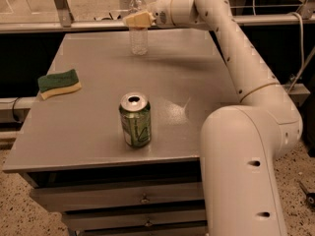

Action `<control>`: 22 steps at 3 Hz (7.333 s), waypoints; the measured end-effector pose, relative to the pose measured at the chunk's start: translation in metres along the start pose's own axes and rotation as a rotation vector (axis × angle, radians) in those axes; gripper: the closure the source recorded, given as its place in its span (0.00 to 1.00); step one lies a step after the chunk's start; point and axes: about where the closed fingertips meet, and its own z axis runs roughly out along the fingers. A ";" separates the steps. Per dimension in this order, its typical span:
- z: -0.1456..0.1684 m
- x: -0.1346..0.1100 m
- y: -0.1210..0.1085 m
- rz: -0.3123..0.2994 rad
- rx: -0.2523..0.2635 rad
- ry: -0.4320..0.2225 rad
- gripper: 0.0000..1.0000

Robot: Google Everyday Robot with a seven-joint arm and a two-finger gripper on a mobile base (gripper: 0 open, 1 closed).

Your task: Move water bottle near green can

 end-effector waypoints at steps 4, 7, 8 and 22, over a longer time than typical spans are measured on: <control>-0.112 -0.023 0.044 -0.048 0.020 -0.111 1.00; -0.181 -0.004 0.152 -0.117 -0.147 -0.020 1.00; -0.181 -0.004 0.154 -0.117 -0.151 -0.018 1.00; -0.221 0.033 0.313 -0.128 -0.845 -0.082 0.00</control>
Offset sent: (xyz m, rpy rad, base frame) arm -0.0549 -0.0609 0.0518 0.0364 -0.1186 -0.0515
